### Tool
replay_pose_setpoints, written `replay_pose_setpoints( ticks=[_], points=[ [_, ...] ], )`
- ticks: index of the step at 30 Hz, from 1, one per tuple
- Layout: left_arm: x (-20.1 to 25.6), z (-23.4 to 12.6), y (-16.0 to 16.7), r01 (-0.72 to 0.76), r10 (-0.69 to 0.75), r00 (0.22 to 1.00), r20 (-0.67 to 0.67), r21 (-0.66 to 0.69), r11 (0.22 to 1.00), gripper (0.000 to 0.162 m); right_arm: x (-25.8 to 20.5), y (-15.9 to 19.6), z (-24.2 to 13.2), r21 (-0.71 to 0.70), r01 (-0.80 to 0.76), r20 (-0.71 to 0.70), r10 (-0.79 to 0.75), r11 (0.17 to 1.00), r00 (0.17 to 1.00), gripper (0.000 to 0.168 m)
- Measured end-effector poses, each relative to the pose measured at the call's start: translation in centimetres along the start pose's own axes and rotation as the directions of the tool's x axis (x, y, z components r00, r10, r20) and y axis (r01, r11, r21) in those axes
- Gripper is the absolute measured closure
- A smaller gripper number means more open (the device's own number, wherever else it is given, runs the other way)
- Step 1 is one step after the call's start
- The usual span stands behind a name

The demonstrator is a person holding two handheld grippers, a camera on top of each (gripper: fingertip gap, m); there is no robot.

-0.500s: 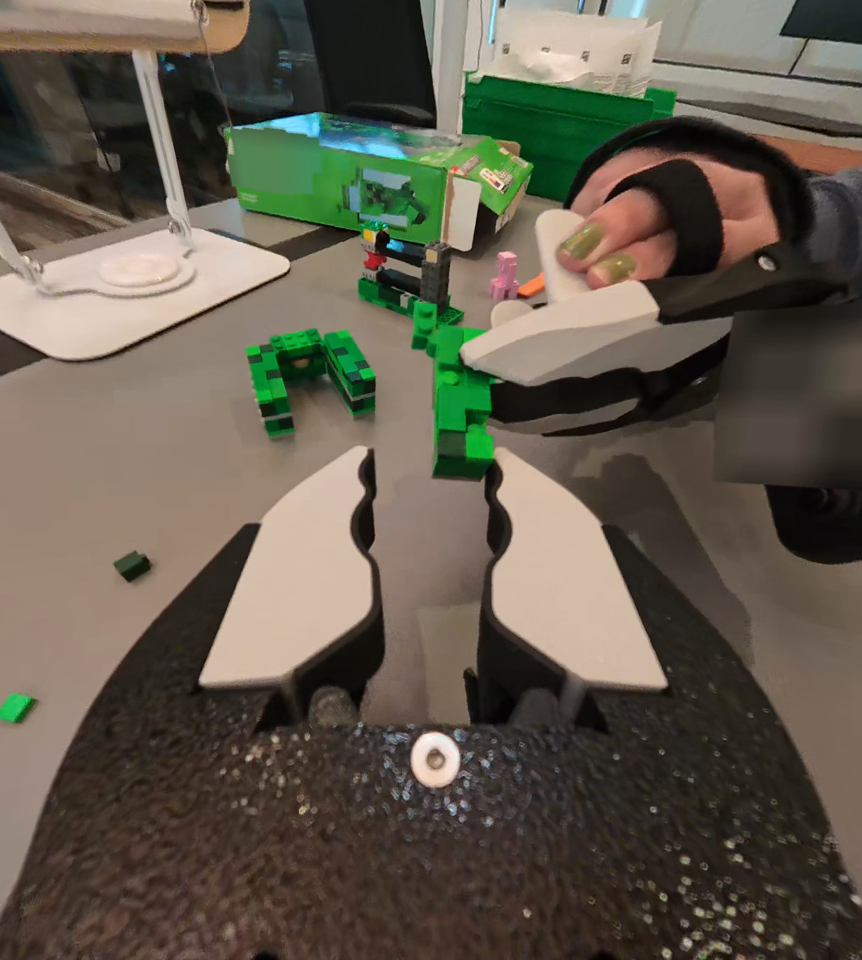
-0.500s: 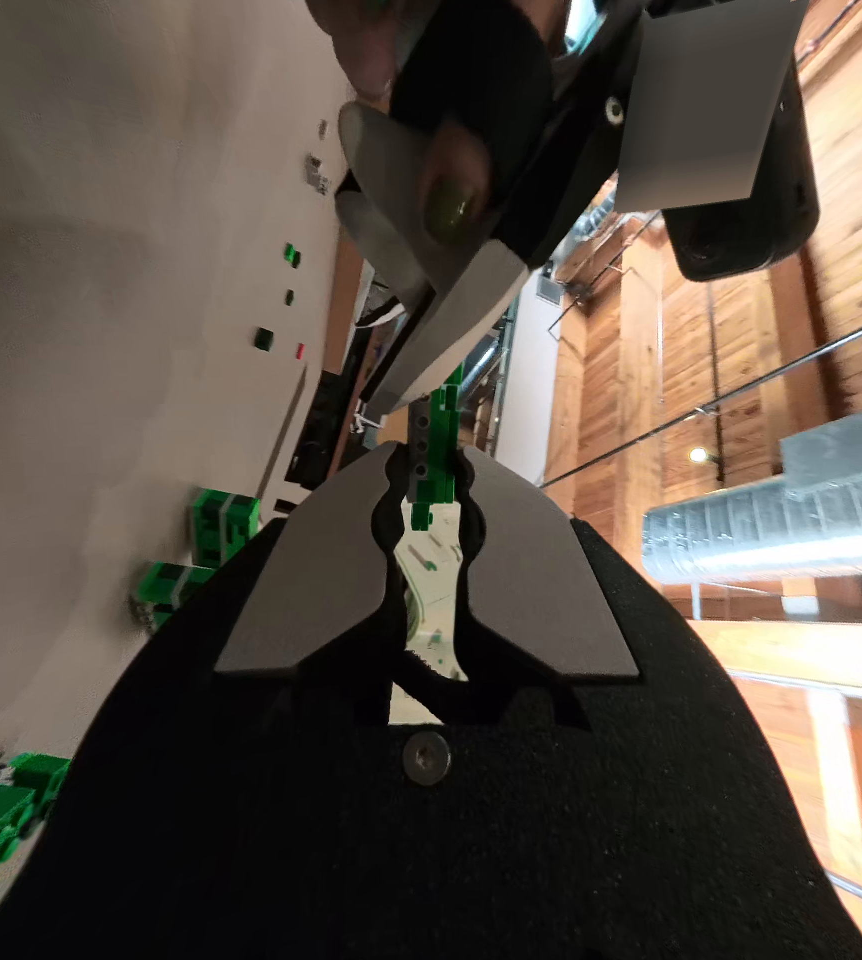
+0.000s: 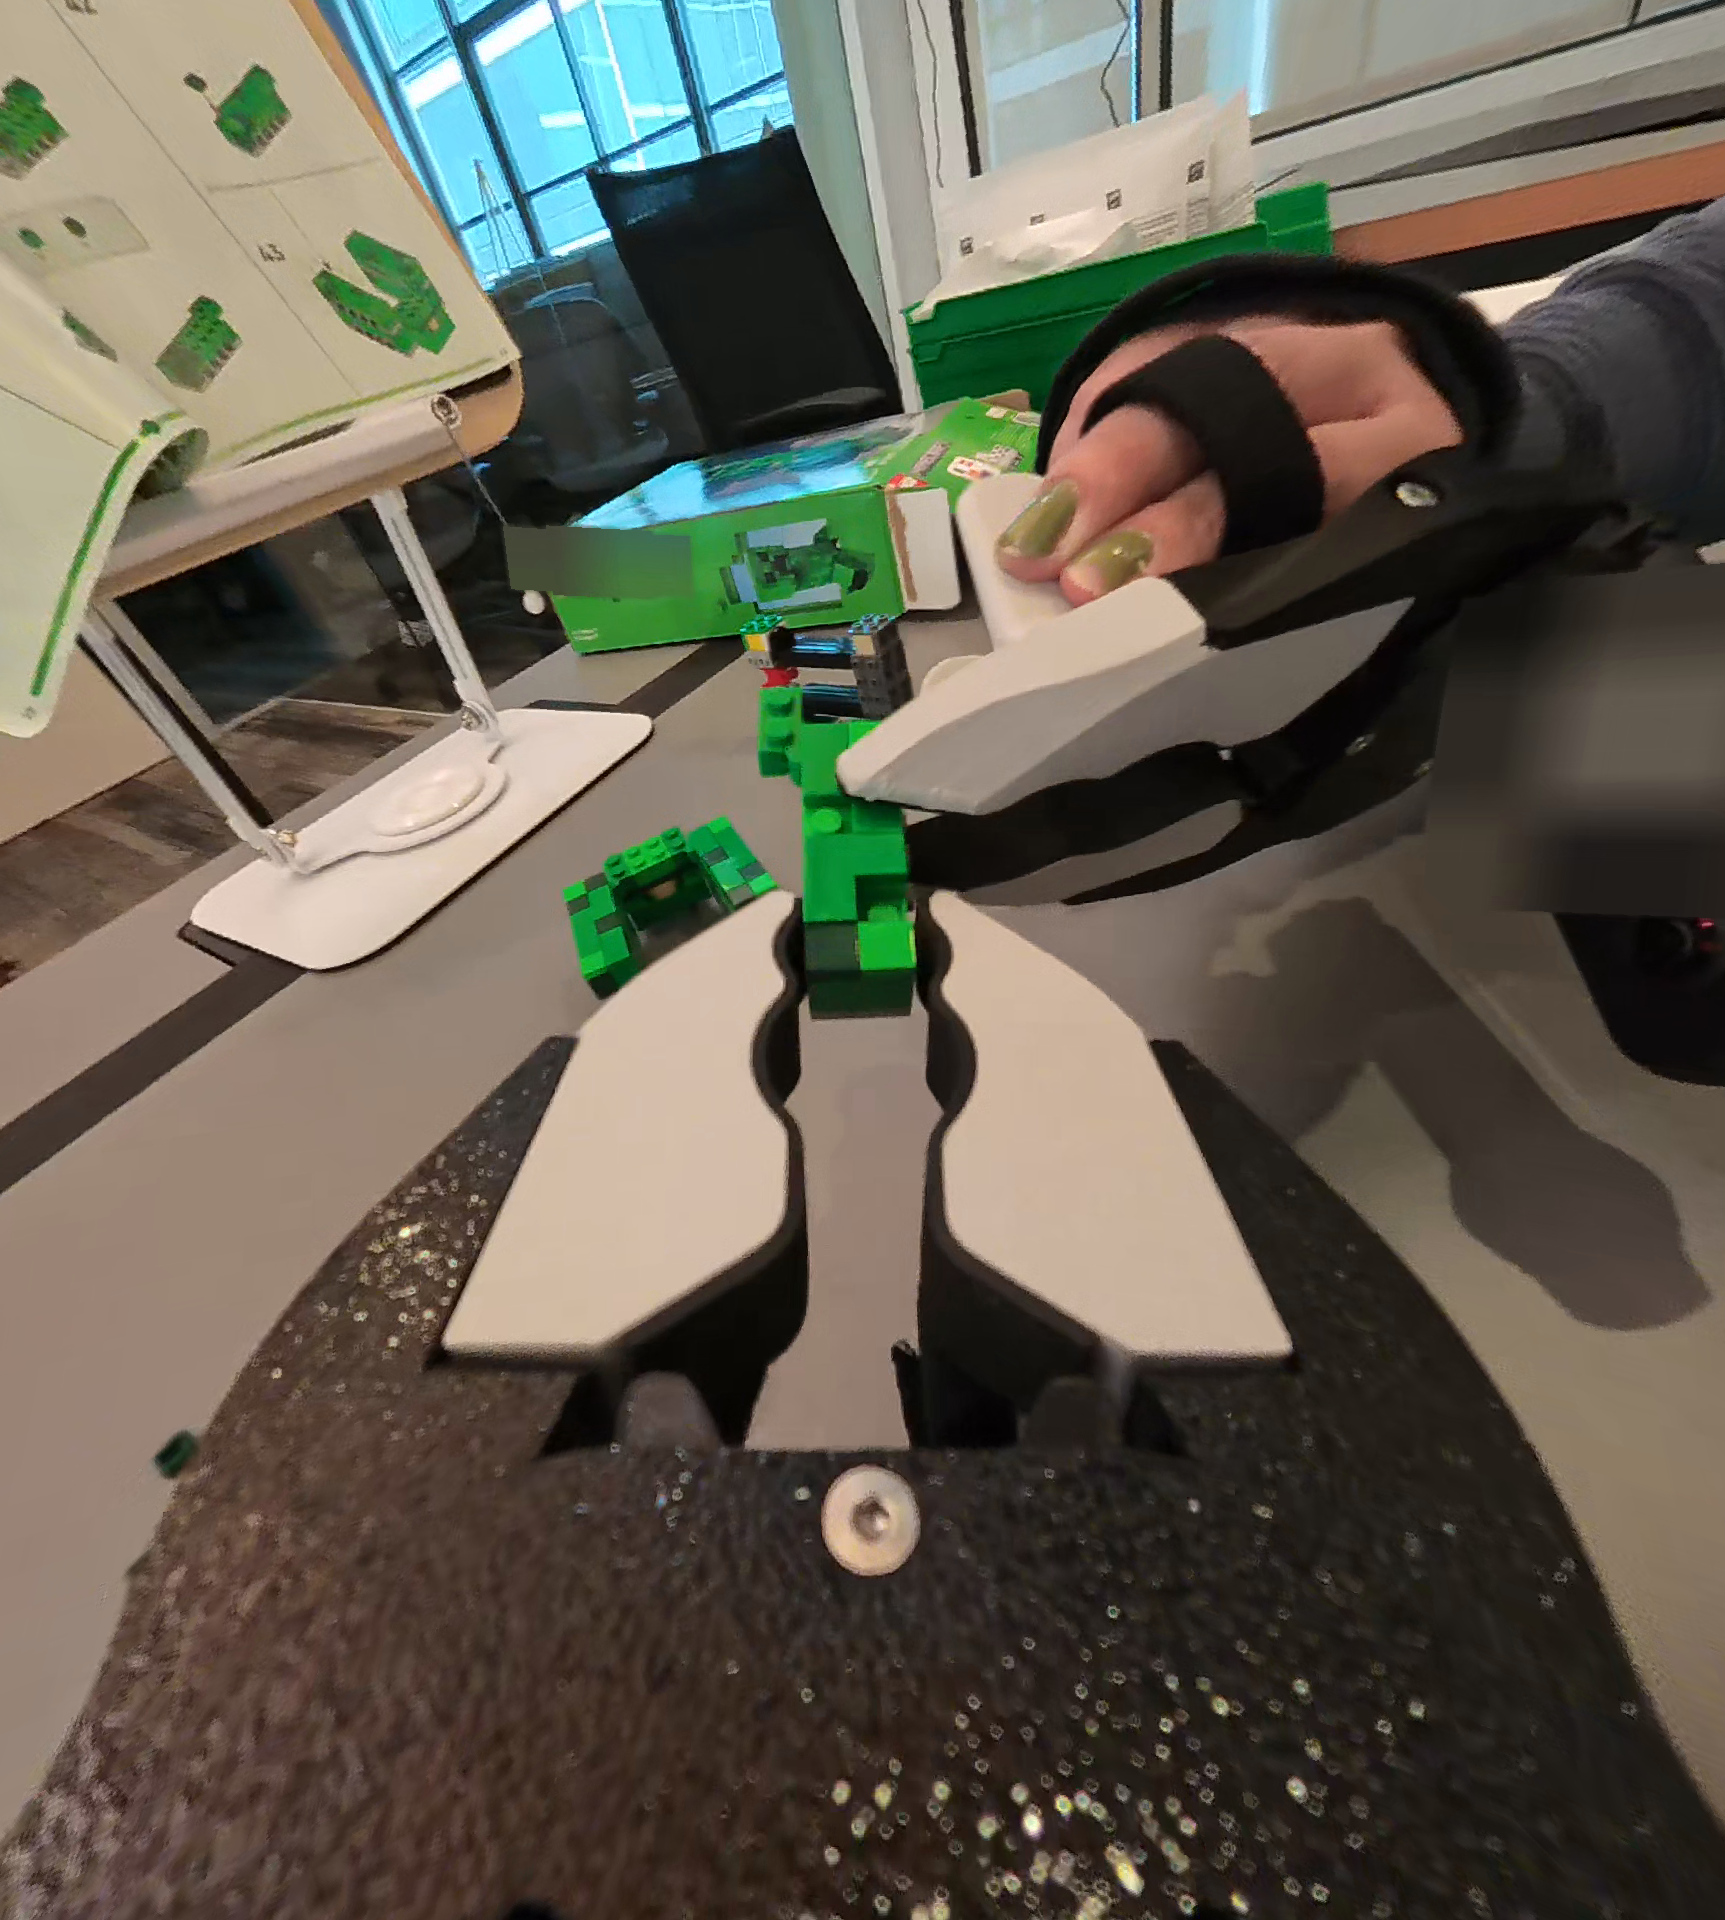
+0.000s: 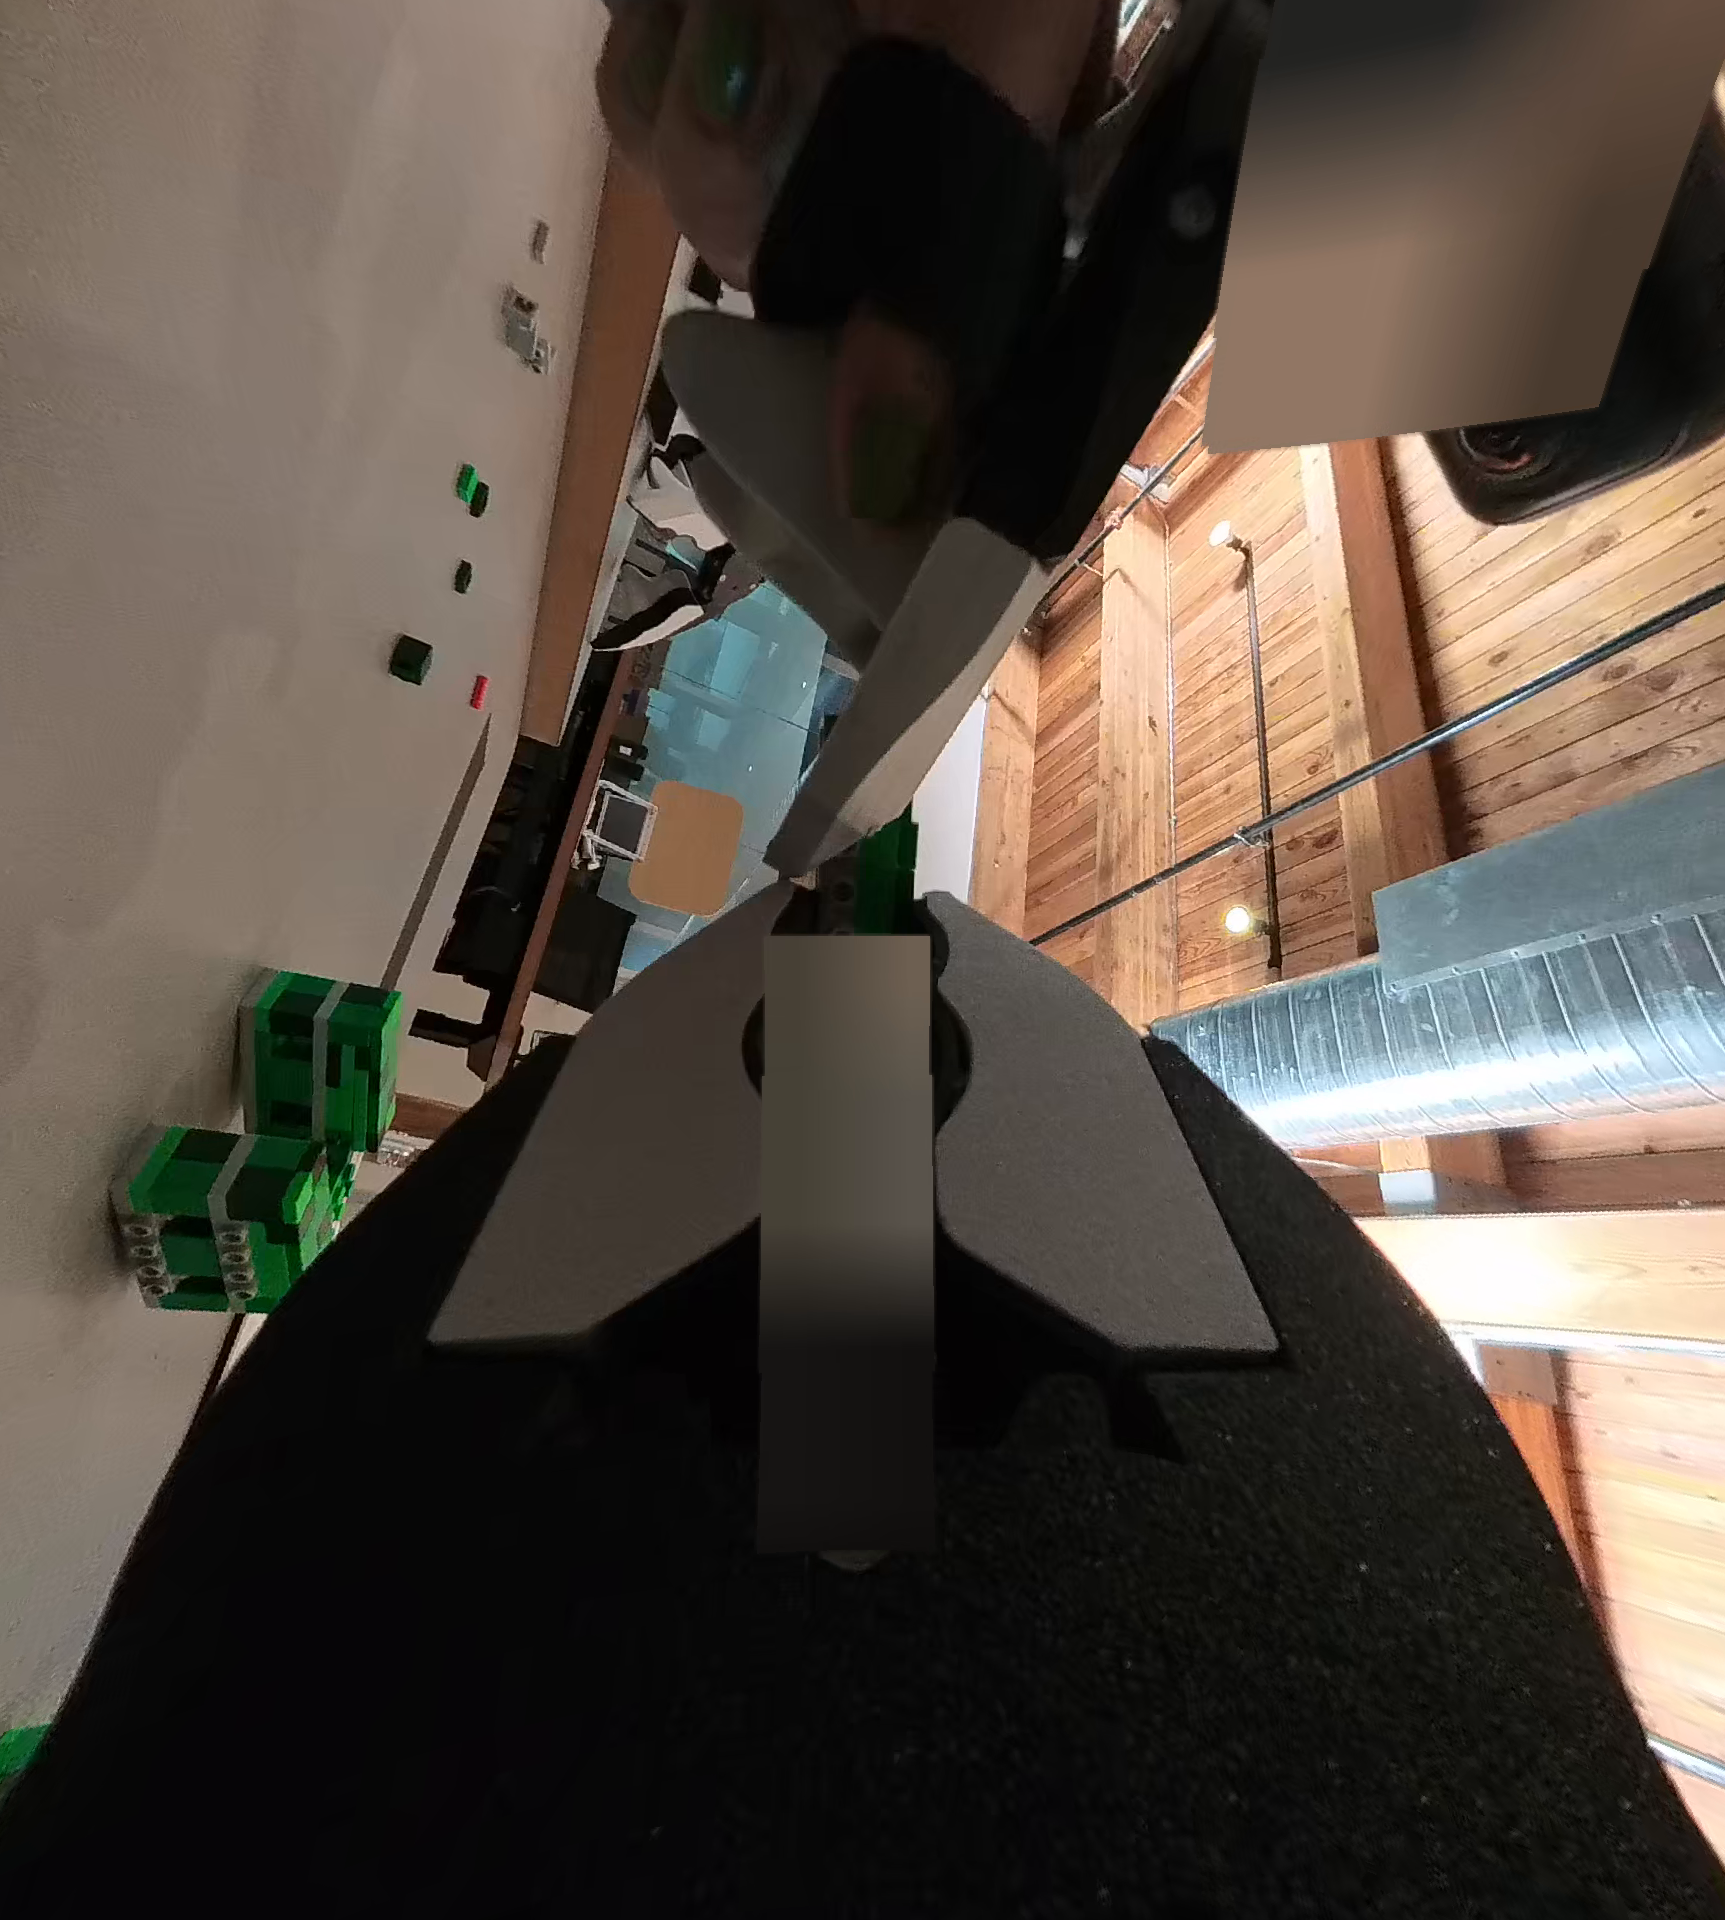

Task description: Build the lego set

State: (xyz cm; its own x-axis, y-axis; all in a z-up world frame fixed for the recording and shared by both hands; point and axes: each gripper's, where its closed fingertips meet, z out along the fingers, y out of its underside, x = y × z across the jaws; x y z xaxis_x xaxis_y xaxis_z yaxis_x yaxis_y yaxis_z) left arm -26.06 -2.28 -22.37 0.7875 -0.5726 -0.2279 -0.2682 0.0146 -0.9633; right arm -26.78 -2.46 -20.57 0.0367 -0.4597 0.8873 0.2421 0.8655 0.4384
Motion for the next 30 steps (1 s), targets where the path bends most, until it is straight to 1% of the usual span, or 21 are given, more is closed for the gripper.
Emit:
replay_pose_setpoints(
  ticks=[2, 4, 5, 7, 9, 11, 13, 14, 15, 16, 17, 18, 19, 23, 24, 25, 28, 30],
  points=[
    [0.0, -0.1, -0.1, -0.012, 0.012, 1.0, 0.006, 0.006, 1.0, 0.143, 0.1, -0.1, 0.0, 0.017, -0.049, -0.008, 0.05, 0.999, 0.999, 0.152],
    [-0.2, -0.3, -0.4, -0.034, 0.033, 0.999, 0.03, 0.021, 0.999, 0.143, 0.4, 0.0, -0.2, 0.038, -0.167, -0.009, 0.167, 0.985, 0.986, 0.15],
    [-0.5, -0.4, -0.4, -0.05, 0.05, 0.997, 0.054, 0.016, 0.999, 0.143, 0.4, 0.2, -0.4, 0.037, -0.229, 0.003, 0.229, 0.973, 0.973, 0.148],
    [-0.9, -0.6, -0.2, -0.077, 0.077, 0.994, 0.083, 0.002, 0.997, 0.143, 0.0, 1.1, -0.8, -0.004, -0.328, 0.042, 0.328, 0.945, 0.944, 0.138],
    [-1.3, -0.7, -0.1, -0.095, 0.096, 0.989, 0.114, -0.009, 0.995, 0.143, -0.5, 1.9, -1.4, -0.063, -0.43, 0.072, 0.434, 0.901, 0.898, 0.134],
    [-1.5, -0.6, 0.1, -0.105, 0.108, 0.985, 0.134, -0.029, 0.994, 0.143, -0.6, 2.2, -2.0, -0.111, -0.551, 0.098, 0.56, 0.827, 0.822, 0.135],
    [-1.8, -0.6, 0.5, -0.113, 0.118, 0.981, 0.151, -0.046, 0.993, 0.143, -0.1, 1.6, -2.5, -0.147, -0.684, 0.122, 0.699, 0.715, 0.705, 0.139],
    [-1.9, -0.6, 0.6, -0.115, 0.122, 0.979, 0.161, -0.053, 0.992, 0.143, 0.3, 1.0, -2.7, -0.159, -0.752, 0.136, 0.768, 0.64, 0.626, 0.14],
    [-2.1, -0.6, 0.7, -0.114, 0.123, 0.977, 0.174, -0.058, 0.992, 0.143, 0.7, 0.3, -2.9, -0.168, -0.82, 0.15, 0.836, 0.548, 0.528, 0.14],
    [-2.4, -0.7, 0.9, -0.111, 0.122, 0.975, 0.188, -0.065, 0.992, 0.143, 1.0, -0.6, -3.0, -0.173, -0.883, 0.168, 0.897, 0.436, 0.41, 0.139],
    [-2.7, -0.8, 1.1, -0.105, 0.118, 0.972, 0.201, -0.073, 0.992, 0.143, 1.2, -1.8, -3.2, -0.17, -0.932, 0.193, 0.939, 0.319, 0.286, 0.139],
    [-3.0, -1.0, 1.4, -0.094, 0.109, 0.971, 0.211, -0.08, 0.992, 0.143, 1.5, -2.7, -3.3, -0.156, -0.962, 0.211, 0.959, 0.226, 0.191, 0.138],
    [-3.3, -1.1, 1.6, -0.08, 0.096, 0.971, 0.218, -0.082, 0.993, 0.143, 1.8, -3.3, -3.4, -0.142, -0.976, 0.213, 0.968, 0.164, 0.132, 0.139],
    [-4.3, -1.9, 2.2, -0.035, 0.053, 0.97, 0.238, -0.078, 0.996, 0.143, 2.2, -4.4, -3.2, -0.091, -0.996, 0.194, 0.98, -0.021, -0.039, 0.14],
    [-4.4, -2.1, 2.3, -0.031, 0.049, 0.97, 0.238, -0.078, 0.996, 0.143, 2.1, -4.5, -3.3, -0.067, -0.997, 0.18, 0.982, -0.044, -0.056, 0.141],
    [-4.6, -2.2, 2.4, -0.027, 0.045, 0.97, 0.239, -0.076, 0.997, 0.143, 1.9, -4.4, -3.3, -0.05, -0.998, 0.164, 0.985, -0.047, -0.055, 0.142],
    [-5.0, -2.5, 2.8, -0.017, 0.036, 0.97, 0.242, -0.082, 0.996, 0.143, 1.8, -4.5, -3.7, -0.025, -1.0, 0.162, 0.986, -0.017, -0.021, 0.145],
    [-5.4, -2.7, 3.2, -0.012, 0.036, 0.968, 0.25, -0.095, 0.995, 0.143, 2.0, -4.5, -3.8, 0.005, -0.999, 0.166, 0.985, -0.036, -0.035, 0.148]
  ],
)
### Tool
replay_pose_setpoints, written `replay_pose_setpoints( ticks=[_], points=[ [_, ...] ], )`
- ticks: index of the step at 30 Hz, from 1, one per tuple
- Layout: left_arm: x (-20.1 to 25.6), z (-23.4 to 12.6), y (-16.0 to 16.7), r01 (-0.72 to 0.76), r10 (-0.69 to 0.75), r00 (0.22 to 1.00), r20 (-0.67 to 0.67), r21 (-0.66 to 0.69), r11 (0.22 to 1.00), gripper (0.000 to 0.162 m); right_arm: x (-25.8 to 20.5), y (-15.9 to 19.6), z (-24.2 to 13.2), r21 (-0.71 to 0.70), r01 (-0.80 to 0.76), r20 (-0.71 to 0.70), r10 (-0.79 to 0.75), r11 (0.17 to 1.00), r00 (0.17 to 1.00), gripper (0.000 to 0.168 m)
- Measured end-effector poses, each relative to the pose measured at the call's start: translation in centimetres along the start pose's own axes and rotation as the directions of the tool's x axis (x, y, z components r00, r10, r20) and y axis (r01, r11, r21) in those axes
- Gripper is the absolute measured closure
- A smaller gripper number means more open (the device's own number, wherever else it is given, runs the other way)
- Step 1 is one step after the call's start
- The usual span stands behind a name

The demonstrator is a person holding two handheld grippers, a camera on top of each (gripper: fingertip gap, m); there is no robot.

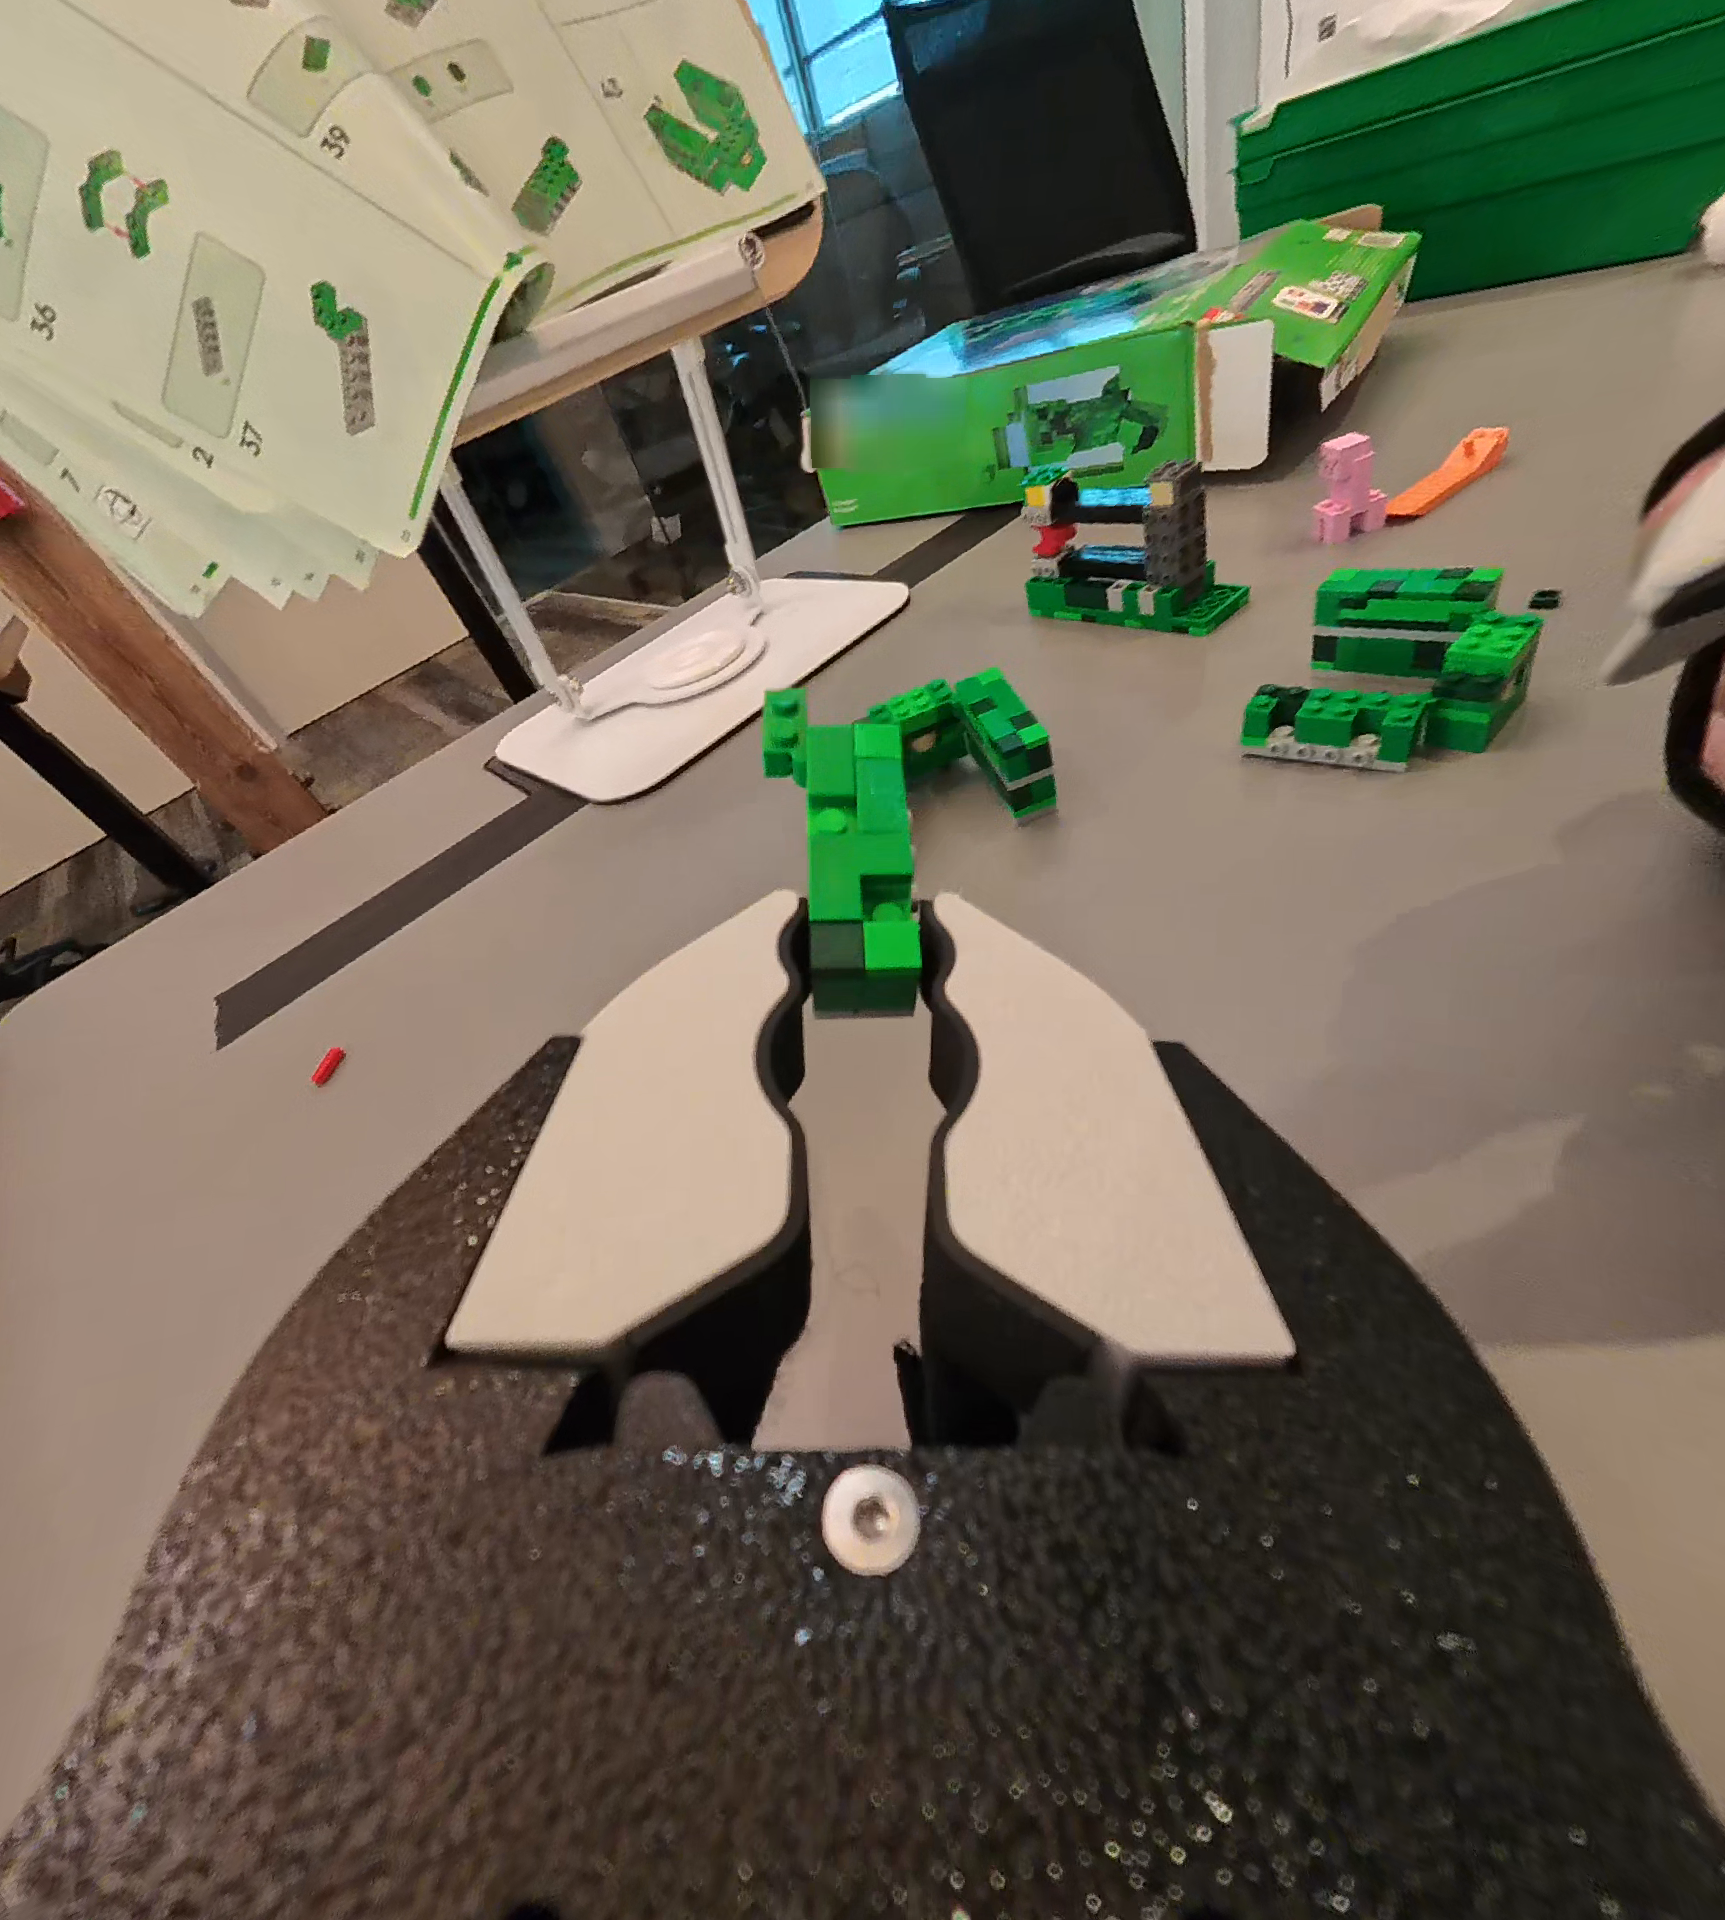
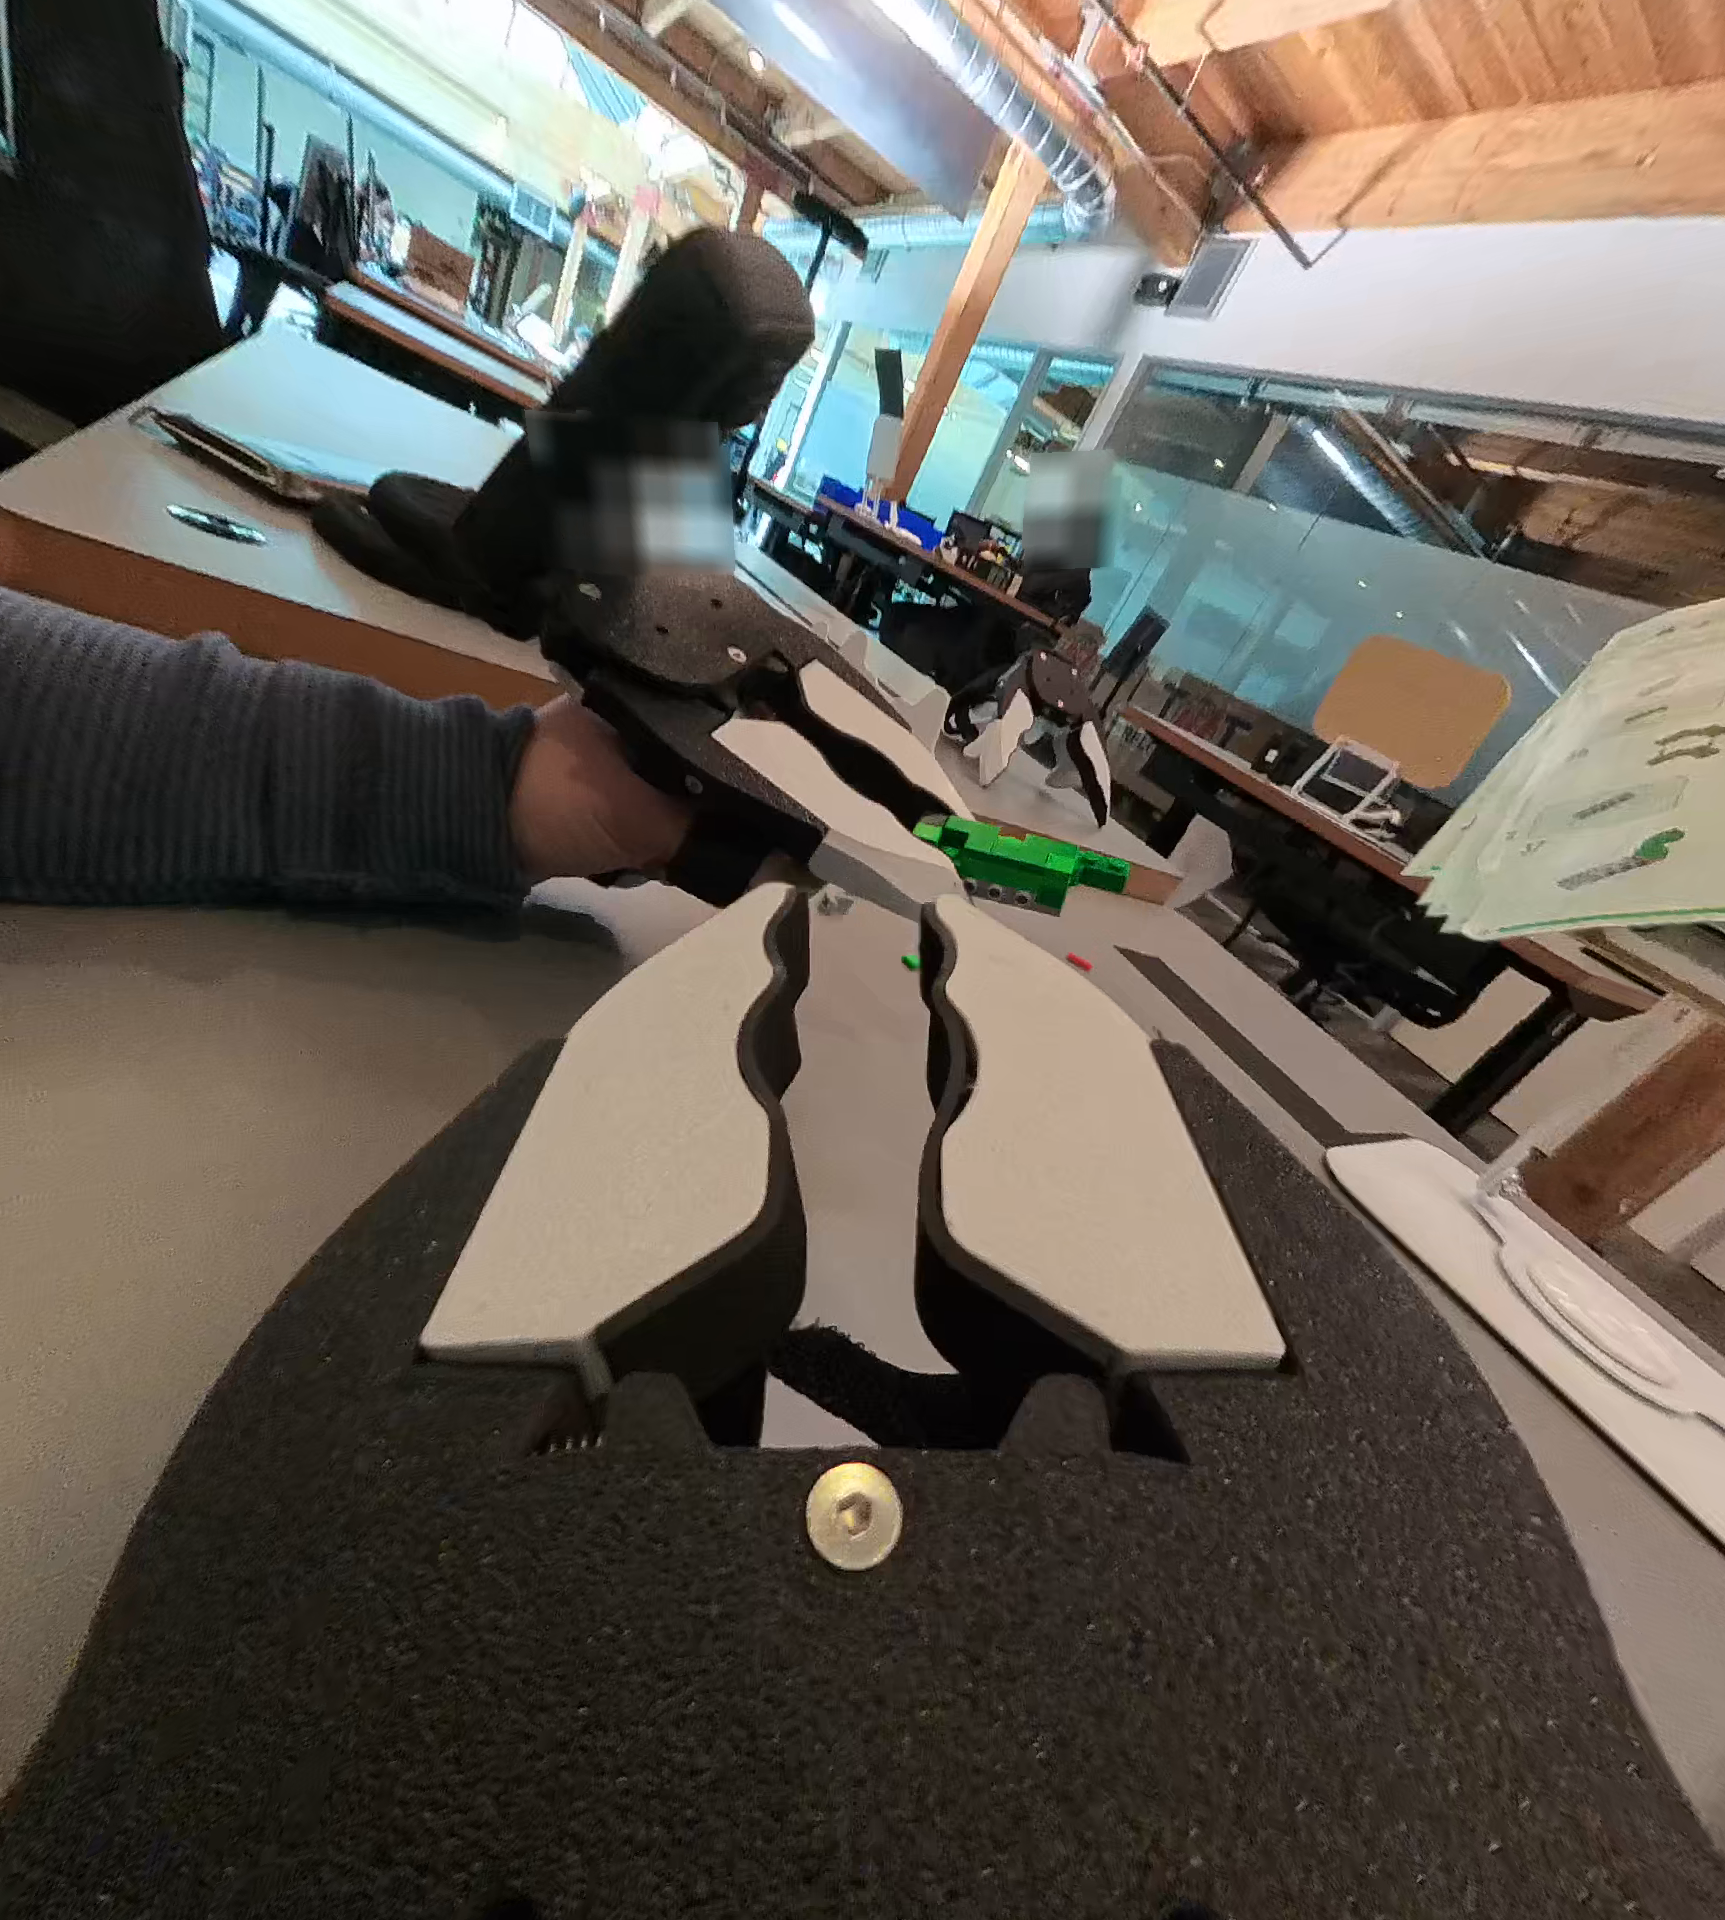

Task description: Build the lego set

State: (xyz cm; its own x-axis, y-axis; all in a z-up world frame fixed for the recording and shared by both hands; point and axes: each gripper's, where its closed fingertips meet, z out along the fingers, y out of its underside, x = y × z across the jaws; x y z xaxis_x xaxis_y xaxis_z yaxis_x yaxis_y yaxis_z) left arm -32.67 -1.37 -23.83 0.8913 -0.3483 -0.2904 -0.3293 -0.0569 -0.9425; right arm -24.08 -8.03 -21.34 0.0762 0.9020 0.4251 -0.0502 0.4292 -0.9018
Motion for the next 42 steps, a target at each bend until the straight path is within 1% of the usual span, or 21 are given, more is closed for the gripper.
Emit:
replay_pose_setpoints(
  ticks=[5, 10, 14, 18, 20, 22, 23, 24, 25, 28, 30, 31, 33, 35, 37, 40, 42],
  points=[
    [-0.7, -0.2, 1.0, 0.004, -0.004, 1.0, 0.009, -0.031, 1.0, 0.143, 0.3, 0.5, 0.1, -0.008, -0.064, 0.007, 0.064, 0.998, 0.998, 0.149],
    [-0.7, -0.3, 1.7, -0.03, 0.029, 0.999, -0.023, -0.058, 0.998, 0.143, 1.0, 0.6, 0.0, 0.0, -0.139, -0.001, 0.139, 0.99, 0.99, 0.15],
    [-0.6, -0.4, 1.9, -0.055, 0.053, 0.998, -0.039, -0.068, 0.996, 0.143, 1.2, 0.6, 0.0, 0.005, -0.162, 0.005, 0.162, 0.987, 0.987, 0.15],
    [-0.5, -0.9, 2.5, -0.103, 0.097, 0.993, -0.066, -0.097, 0.99, 0.143, 0.8, 0.6, 0.1, -0.001, -0.154, 0.027, 0.154, 0.988, 0.988, 0.15],
    [-0.6, -1.4, 3.1, -0.123, 0.113, 0.99, -0.085, -0.118, 0.985, 0.143, 0.6, 1.0, 0.3, -0.043, -0.144, 0.045, 0.146, 0.989, 0.988, 0.15],
    [-1.2, -2.3, 3.9, -0.153, 0.139, 0.986, -0.097, -0.155, 0.976, 0.143, 0.3, 1.2, 0.8, -0.121, -0.16, 0.099, 0.173, 0.98, 0.98, 0.151],
    [-1.1, -2.9, 4.2, -0.161, 0.139, 0.98, -0.141, -0.162, 0.974, 0.143, 0.1, 1.1, 1.3, -0.162, -0.163, 0.14, 0.186, 0.973, 0.972, 0.152],
    [-0.4, -3.4, 4.5, -0.156, 0.119, 0.97, -0.213, -0.165, 0.974, 0.143, 0.2, 0.9, 1.9, -0.207, -0.156, 0.181, 0.195, 0.966, 0.964, 0.154],
    [-0.1, -3.8, 4.8, -0.136, 0.088, 0.963, -0.254, -0.179, 0.974, 0.143, 0.5, 0.9, 2.8, -0.263, -0.14, 0.223, 0.202, 0.954, 0.954, 0.155],
    [0.5, -4.4, 5.4, -0.107, 0.032, 0.947, -0.319, -0.22, 0.97, 0.143, 2.7, 1.2, 6.3, -0.398, -0.035, 0.307, 0.168, 0.917, 0.937, 0.153],
    [0.8, -4.4, 5.4, -0.101, 0.02, 0.942, -0.334, -0.227, 0.969, 0.143, 4.7, 3.0, 9.2, -0.486, 0.082, 0.359, 0.113, 0.87, 0.927, 0.153],
    [0.9, -4.3, 5.5, -0.105, 0.021, 0.942, -0.335, -0.233, 0.967, 0.143, 5.4, 4.5, 10.3, -0.547, 0.124, 0.393, 0.123, 0.828, 0.911, 0.153],
    [1.0, -4.2, 5.9, -0.12, 0.029, 0.942, -0.334, -0.257, 0.959, 0.143, 5.8, 7.6, 11.8, -0.657, 0.157, 0.45, 0.216, 0.738, 0.866, 0.154],
    [0.9, -4.3, 6.3, -0.136, 0.036, 0.943, -0.331, -0.285, 0.949, 0.143, 6.1, 10.1, 12.9, -0.717, 0.177, 0.463, 0.27, 0.675, 0.844, 0.154],
    [0.7, -4.4, 6.2, -0.132, 0.033, 0.945, -0.326, -0.286, 0.949, 0.143, 7.0, 11.9, 14.0, -0.736, 0.198, 0.461, 0.265, 0.647, 0.847, 0.154],
    [0.4, -4.5, 5.8, -0.126, 0.037, 0.95, -0.311, -0.27, 0.955, 0.143, 7.7, 13.7, 15.2, -0.751, 0.219, 0.471, 0.273, 0.623, 0.839, 0.156],
    [0.3, -4.5, 5.8, -0.125, 0.039, 0.953, -0.301, -0.272, 0.954, 0.143, 7.7, 14.2, 16.2, -0.748, 0.21, 0.48, 0.294, 0.63, 0.827, 0.156]
  ],
)
